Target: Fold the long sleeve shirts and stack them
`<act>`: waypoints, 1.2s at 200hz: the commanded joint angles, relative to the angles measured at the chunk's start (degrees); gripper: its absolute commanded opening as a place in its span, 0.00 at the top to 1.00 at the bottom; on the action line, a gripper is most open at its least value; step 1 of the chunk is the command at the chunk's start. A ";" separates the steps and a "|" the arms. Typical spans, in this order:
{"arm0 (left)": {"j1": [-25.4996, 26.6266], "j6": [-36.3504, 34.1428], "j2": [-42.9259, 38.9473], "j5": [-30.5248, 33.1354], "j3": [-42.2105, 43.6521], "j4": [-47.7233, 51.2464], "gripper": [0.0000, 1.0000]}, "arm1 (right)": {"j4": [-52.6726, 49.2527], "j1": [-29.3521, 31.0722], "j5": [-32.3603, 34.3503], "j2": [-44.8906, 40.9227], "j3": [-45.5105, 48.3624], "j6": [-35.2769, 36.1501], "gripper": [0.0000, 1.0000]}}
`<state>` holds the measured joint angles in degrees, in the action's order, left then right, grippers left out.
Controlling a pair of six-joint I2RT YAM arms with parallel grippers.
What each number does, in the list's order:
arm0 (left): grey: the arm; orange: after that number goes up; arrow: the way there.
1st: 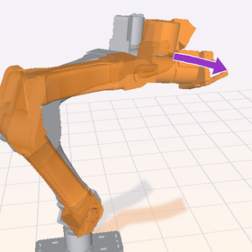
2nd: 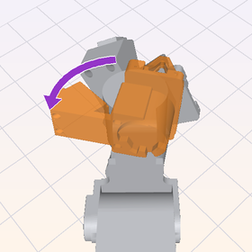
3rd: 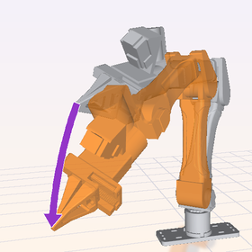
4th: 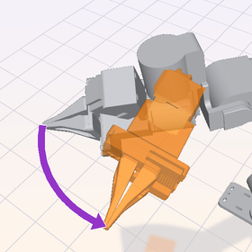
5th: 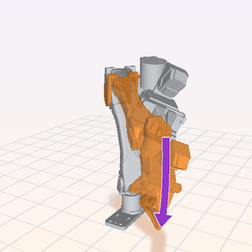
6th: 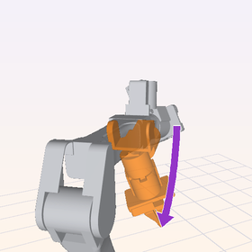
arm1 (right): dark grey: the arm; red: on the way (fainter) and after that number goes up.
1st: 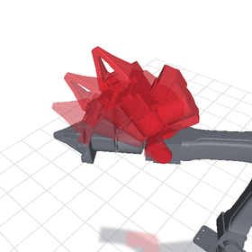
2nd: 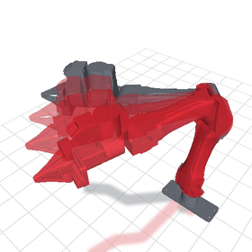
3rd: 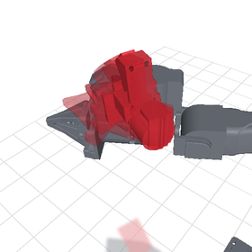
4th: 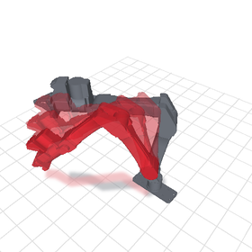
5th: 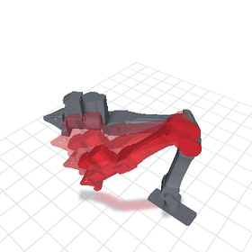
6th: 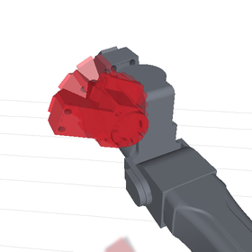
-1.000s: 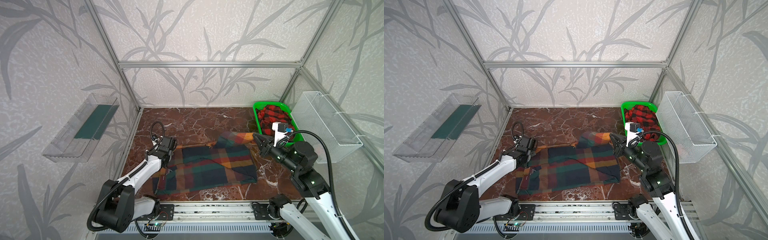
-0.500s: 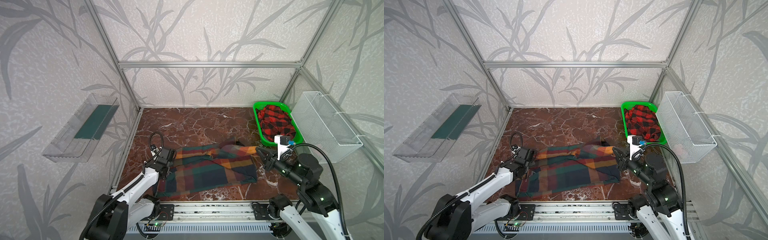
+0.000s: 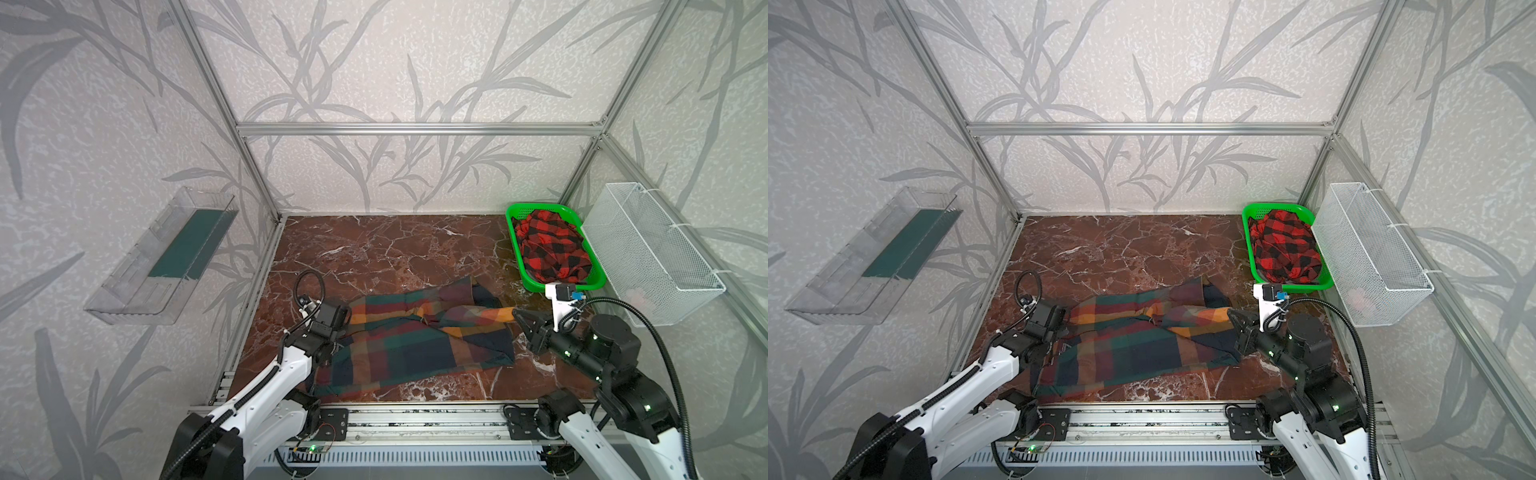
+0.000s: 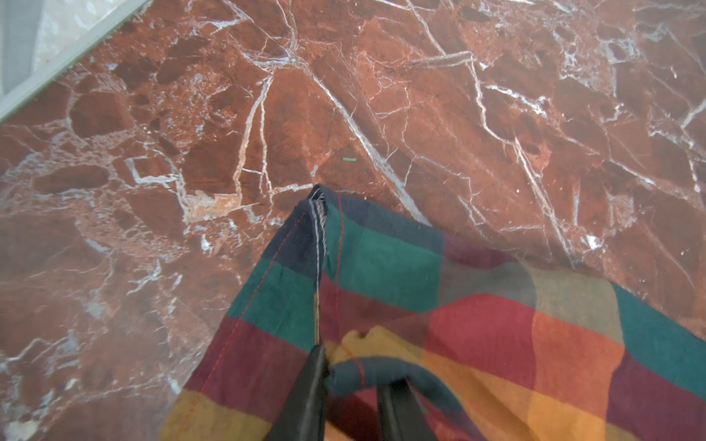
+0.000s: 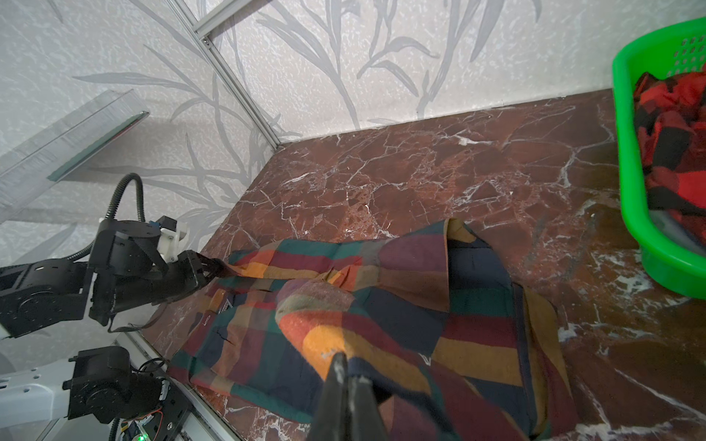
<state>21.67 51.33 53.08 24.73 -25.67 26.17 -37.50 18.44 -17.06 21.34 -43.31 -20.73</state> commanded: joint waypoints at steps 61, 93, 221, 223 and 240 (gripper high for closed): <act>0.82 3.40 -8.65 2.37 -3.60 11.29 0.44 | -6.24 0.10 -1.44 -1.51 -0.44 1.10 1.00; 0.83 2.13 -2.56 0.45 -4.13 8.38 0.38 | -7.06 0.11 -2.34 -1.54 -0.55 1.05 1.00; 0.74 -0.36 3.20 -3.57 -0.08 3.55 1.00 | -8.32 0.26 -7.27 -4.22 8.97 -8.87 1.00; 0.74 -0.33 3.33 -3.64 -0.08 3.49 1.00 | -8.26 0.39 -7.28 -4.34 9.10 -9.15 1.00; 0.72 -0.36 4.75 -4.79 -0.29 2.85 1.00 | -7.88 1.88 -5.82 -3.87 11.51 -12.11 1.00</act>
<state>22.31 50.89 56.80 20.18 -26.20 29.36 -45.47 18.81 -22.79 17.89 -33.93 -27.77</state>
